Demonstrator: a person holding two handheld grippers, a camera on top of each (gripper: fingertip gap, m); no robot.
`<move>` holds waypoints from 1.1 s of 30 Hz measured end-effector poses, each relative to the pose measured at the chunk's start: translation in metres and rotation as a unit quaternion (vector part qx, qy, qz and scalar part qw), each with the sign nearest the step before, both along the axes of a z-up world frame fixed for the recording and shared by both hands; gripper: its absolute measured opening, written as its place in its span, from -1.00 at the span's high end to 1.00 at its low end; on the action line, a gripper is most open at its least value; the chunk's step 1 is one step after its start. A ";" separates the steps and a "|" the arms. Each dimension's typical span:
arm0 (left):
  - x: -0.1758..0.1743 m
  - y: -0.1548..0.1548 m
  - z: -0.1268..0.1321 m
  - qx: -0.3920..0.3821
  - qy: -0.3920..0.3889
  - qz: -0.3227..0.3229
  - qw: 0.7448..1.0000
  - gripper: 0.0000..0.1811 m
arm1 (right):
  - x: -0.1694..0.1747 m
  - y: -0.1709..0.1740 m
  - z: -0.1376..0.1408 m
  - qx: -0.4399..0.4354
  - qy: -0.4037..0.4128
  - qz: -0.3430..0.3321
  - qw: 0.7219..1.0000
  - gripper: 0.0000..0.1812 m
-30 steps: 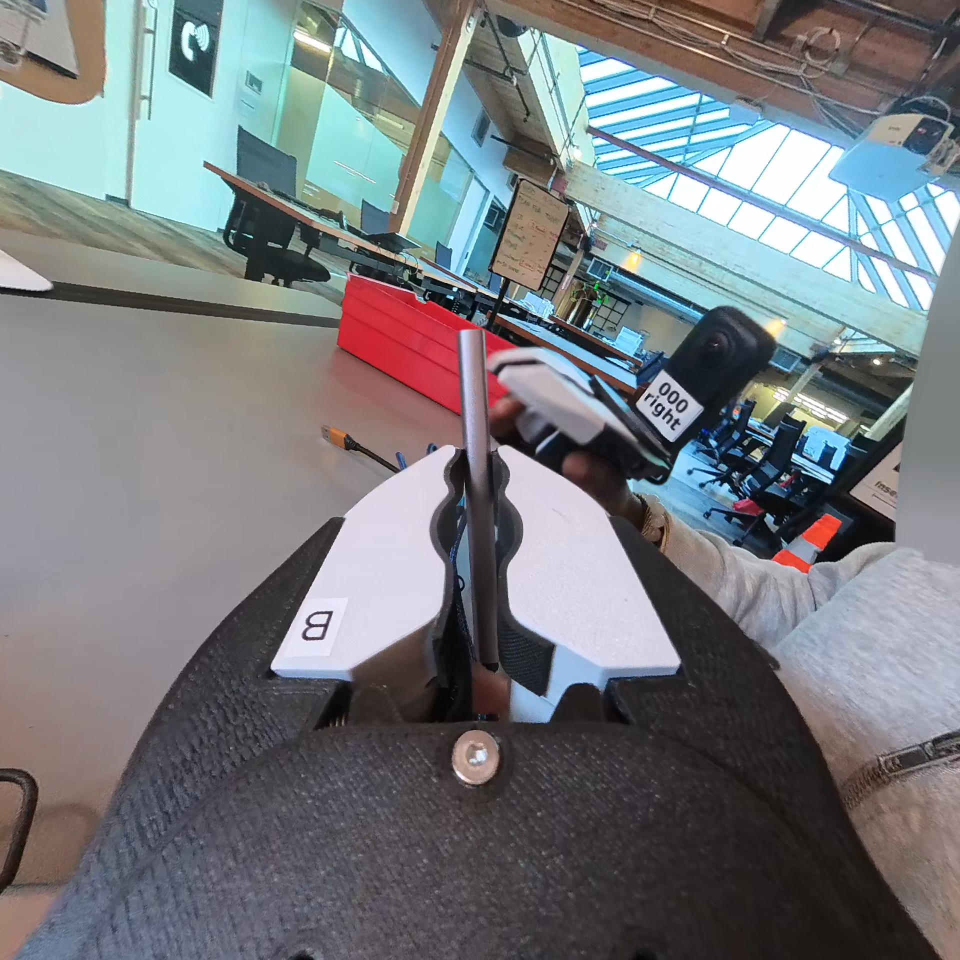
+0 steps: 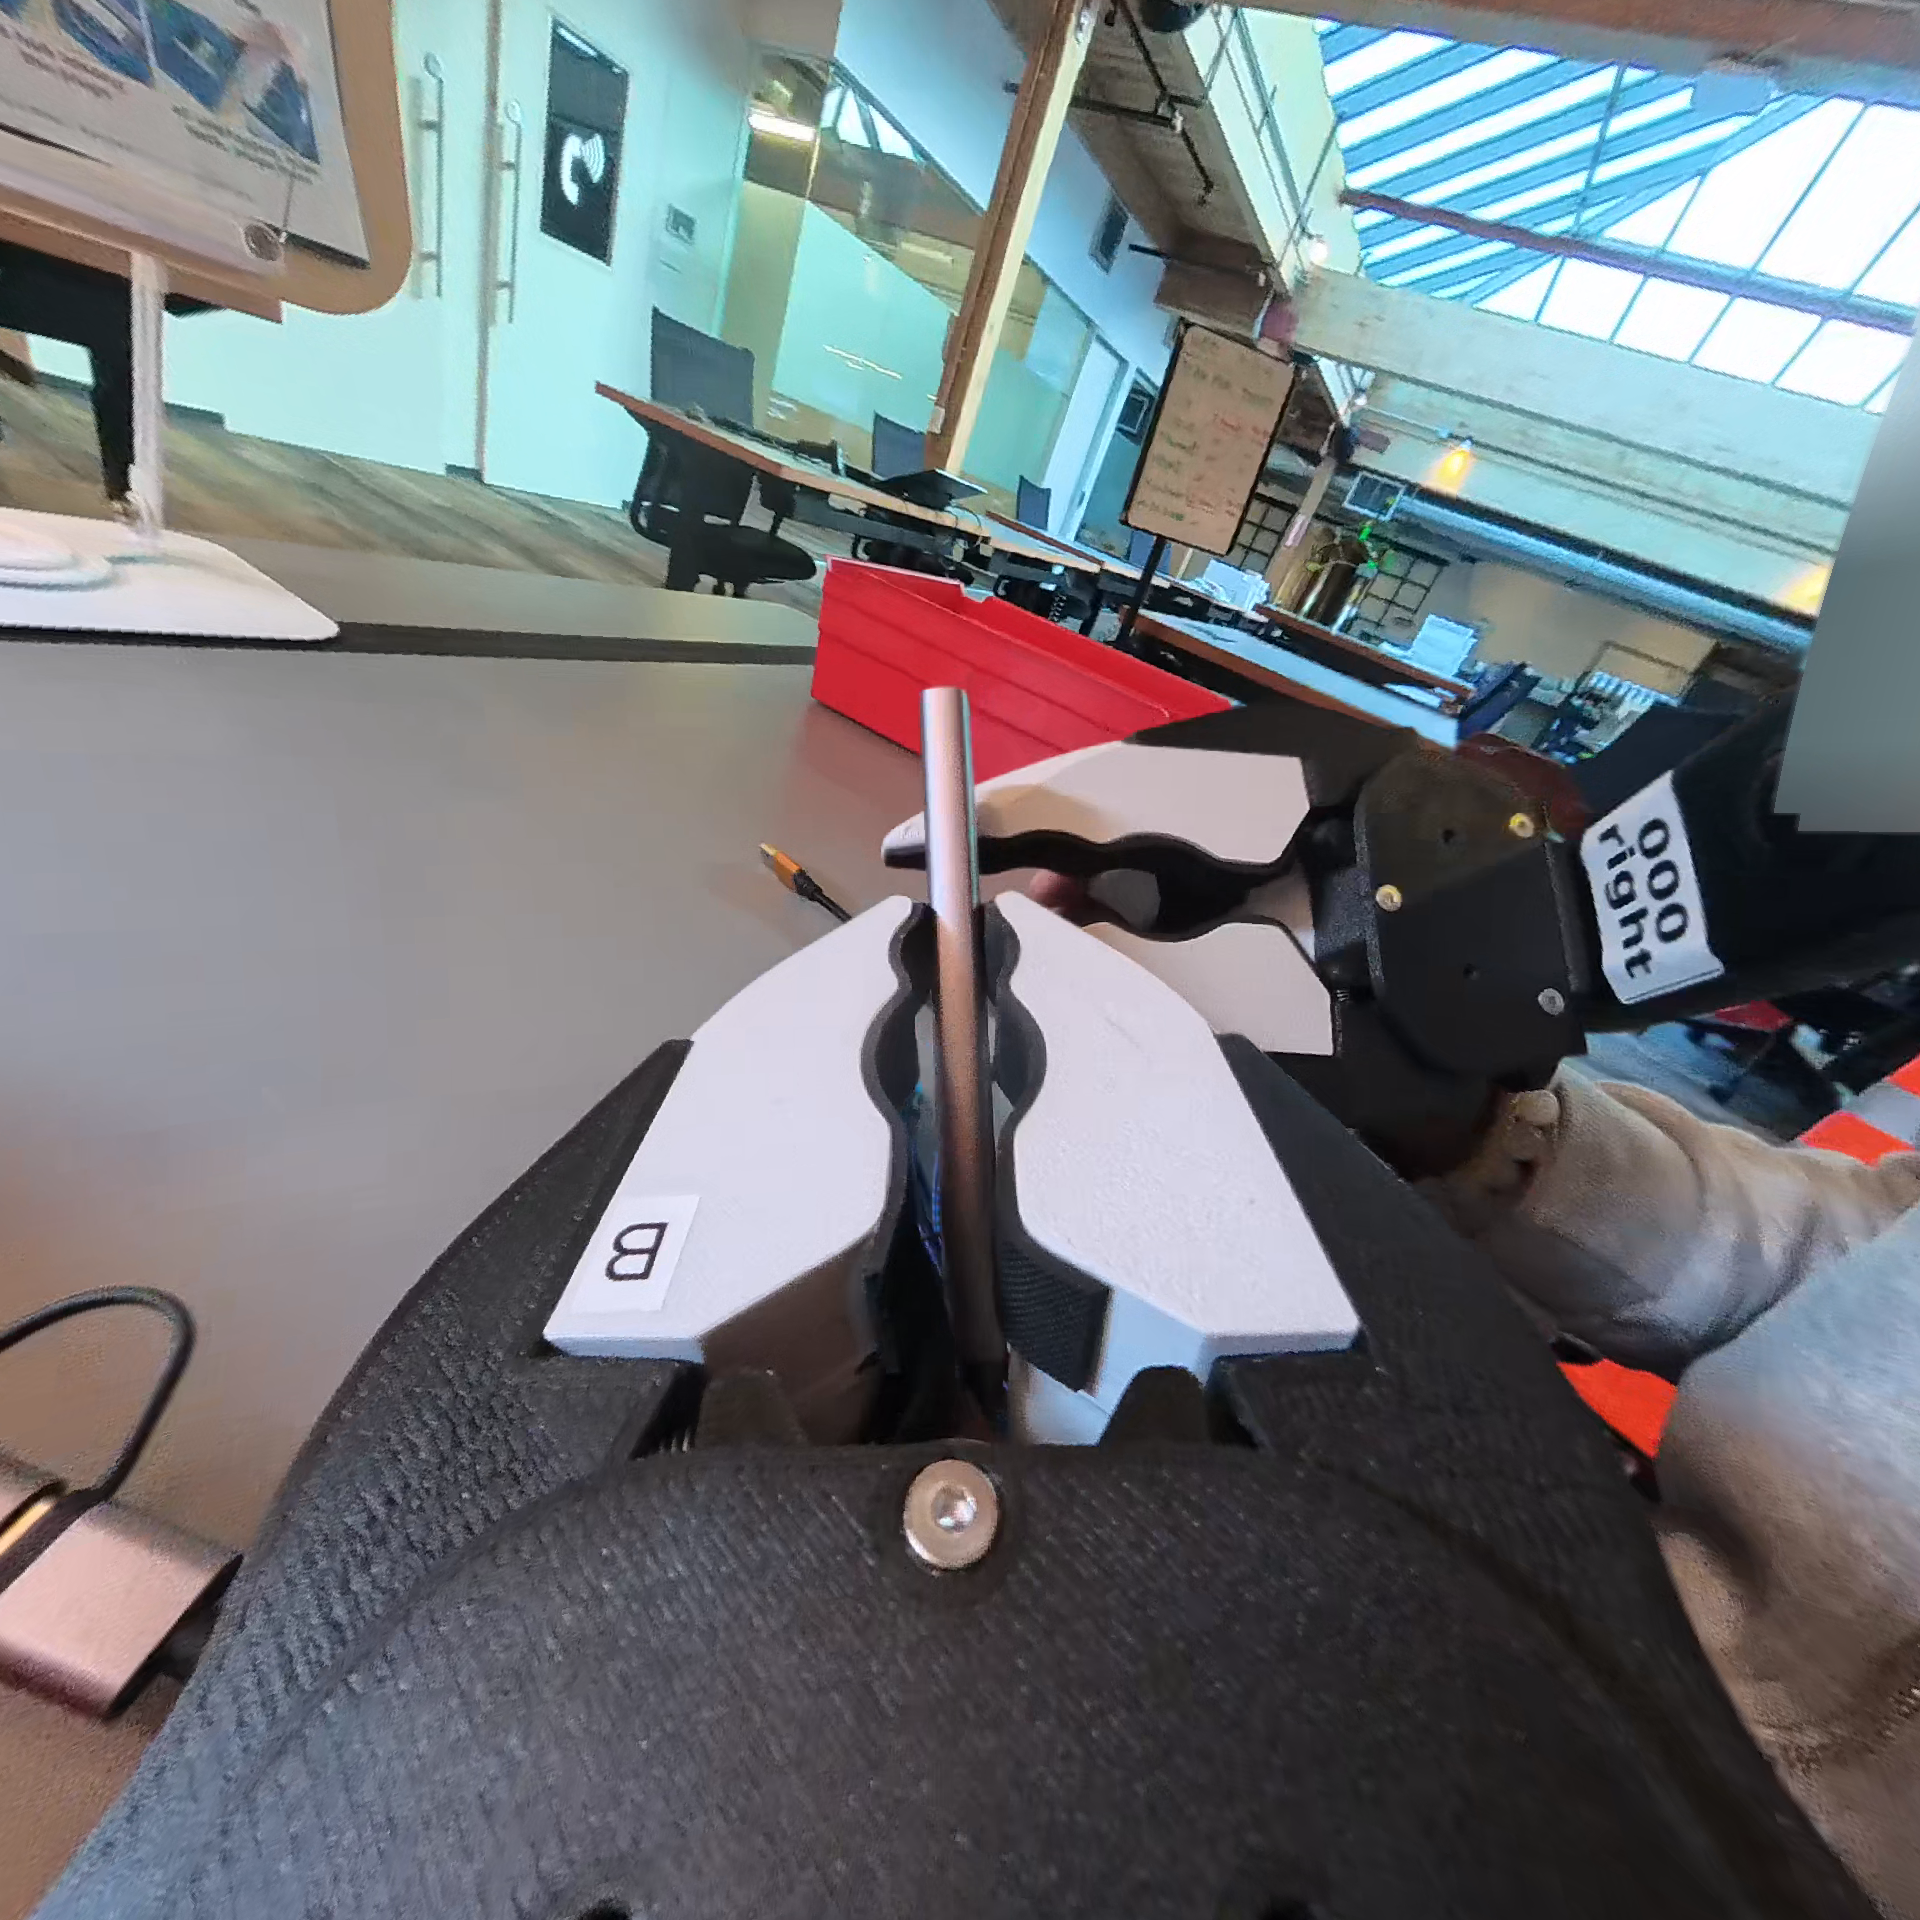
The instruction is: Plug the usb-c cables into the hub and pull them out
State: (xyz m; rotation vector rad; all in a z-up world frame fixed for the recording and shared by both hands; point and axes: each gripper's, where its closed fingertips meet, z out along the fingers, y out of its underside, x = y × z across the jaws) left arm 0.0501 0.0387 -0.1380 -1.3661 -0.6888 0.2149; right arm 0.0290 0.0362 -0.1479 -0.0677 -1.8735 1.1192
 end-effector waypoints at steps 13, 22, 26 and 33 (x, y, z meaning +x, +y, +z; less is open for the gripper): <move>0.000 -0.003 0.000 -0.005 0.017 0.014 1.000 0.91 | 0.001 0.000 0.000 0.039 0.031 -0.017 0.999 0.86; -0.003 -0.008 -0.005 0.015 -0.017 0.008 1.000 0.92 | 0.001 -0.003 -0.008 0.007 0.010 -0.031 0.999 0.86; 0.000 -0.003 -0.003 0.004 0.001 0.002 1.000 0.91 | 0.001 0.002 -0.001 0.077 0.033 0.017 0.996 0.86; -0.005 -0.013 -0.005 0.039 -0.035 0.007 0.999 0.92 | -0.001 -0.005 -0.009 0.026 0.022 -0.032 0.999 0.86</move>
